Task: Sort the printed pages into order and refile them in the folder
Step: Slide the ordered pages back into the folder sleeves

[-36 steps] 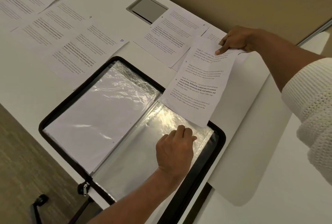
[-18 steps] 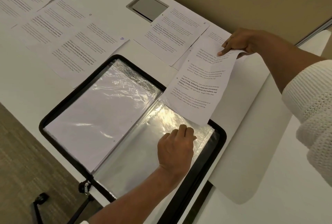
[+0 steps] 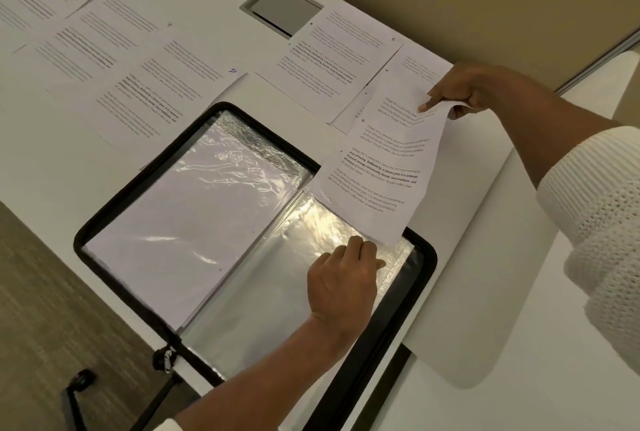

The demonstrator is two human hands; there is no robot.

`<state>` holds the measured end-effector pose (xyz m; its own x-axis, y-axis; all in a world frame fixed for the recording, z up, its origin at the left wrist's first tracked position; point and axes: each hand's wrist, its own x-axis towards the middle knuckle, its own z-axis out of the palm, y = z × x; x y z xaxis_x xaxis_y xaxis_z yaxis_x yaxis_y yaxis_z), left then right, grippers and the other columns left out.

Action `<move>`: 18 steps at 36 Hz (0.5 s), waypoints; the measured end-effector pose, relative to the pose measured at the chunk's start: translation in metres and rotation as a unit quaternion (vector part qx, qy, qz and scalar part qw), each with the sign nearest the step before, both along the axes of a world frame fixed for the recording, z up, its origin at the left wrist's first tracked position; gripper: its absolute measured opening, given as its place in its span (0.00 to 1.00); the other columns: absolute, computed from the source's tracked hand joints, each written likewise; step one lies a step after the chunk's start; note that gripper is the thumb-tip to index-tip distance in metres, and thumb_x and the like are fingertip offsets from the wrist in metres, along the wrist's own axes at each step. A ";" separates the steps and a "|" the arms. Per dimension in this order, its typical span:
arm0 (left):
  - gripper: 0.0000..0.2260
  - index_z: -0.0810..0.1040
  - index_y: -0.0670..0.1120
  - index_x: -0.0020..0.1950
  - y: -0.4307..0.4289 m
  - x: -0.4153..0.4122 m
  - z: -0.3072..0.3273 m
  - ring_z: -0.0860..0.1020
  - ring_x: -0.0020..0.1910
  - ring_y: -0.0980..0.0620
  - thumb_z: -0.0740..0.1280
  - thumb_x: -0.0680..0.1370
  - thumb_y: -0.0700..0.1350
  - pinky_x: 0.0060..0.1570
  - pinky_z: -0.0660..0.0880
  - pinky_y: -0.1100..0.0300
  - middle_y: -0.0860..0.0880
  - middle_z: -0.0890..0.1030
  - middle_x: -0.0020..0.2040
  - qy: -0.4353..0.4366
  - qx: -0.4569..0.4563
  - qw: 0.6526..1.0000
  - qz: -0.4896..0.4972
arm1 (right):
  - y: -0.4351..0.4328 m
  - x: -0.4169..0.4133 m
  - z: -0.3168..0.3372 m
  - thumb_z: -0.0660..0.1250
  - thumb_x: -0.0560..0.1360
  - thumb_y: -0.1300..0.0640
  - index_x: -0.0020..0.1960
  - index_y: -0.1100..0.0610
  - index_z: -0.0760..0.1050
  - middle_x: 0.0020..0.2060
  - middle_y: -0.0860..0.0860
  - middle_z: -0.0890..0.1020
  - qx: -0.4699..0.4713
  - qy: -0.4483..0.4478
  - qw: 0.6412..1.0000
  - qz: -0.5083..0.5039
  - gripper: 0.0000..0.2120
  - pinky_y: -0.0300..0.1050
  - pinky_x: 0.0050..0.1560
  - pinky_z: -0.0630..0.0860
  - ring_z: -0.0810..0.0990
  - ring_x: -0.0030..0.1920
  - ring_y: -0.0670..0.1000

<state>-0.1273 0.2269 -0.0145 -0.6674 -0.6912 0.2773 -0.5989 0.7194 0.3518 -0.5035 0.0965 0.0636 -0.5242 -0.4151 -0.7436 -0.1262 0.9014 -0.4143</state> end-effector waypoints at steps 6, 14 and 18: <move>0.17 0.85 0.47 0.48 0.001 0.001 0.000 0.83 0.33 0.53 0.82 0.71 0.57 0.32 0.81 0.58 0.51 0.85 0.41 -0.033 0.003 0.999 -0.009 | 0.007 -0.002 -0.002 0.80 0.72 0.61 0.50 0.57 0.81 0.45 0.52 0.85 0.006 0.046 0.998 0.042 0.11 0.43 0.41 0.77 0.81 0.41 0.49; 0.19 0.84 0.45 0.53 0.005 0.001 0.002 0.85 0.36 0.50 0.78 0.74 0.59 0.34 0.83 0.57 0.48 0.86 0.47 -0.060 0.011 0.998 -0.012 | 0.015 0.004 0.008 0.83 0.68 0.61 0.59 0.60 0.83 0.52 0.55 0.87 0.018 0.030 0.993 0.111 0.21 0.53 0.42 0.87 0.88 0.49 0.58; 0.20 0.84 0.45 0.56 0.007 -0.001 0.005 0.86 0.40 0.49 0.78 0.75 0.59 0.37 0.83 0.57 0.46 0.86 0.51 -0.065 -0.009 0.998 -0.007 | 0.014 0.006 0.007 0.83 0.69 0.62 0.61 0.61 0.81 0.54 0.54 0.86 0.008 0.034 0.993 0.114 0.22 0.46 0.36 0.85 0.86 0.48 0.55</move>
<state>-0.1281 0.2342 -0.0091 -0.7076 -0.6775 0.2007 -0.6288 0.7334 0.2585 -0.4979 0.1109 0.0703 -0.4678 -0.5176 -0.7164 -0.3548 0.8524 -0.3841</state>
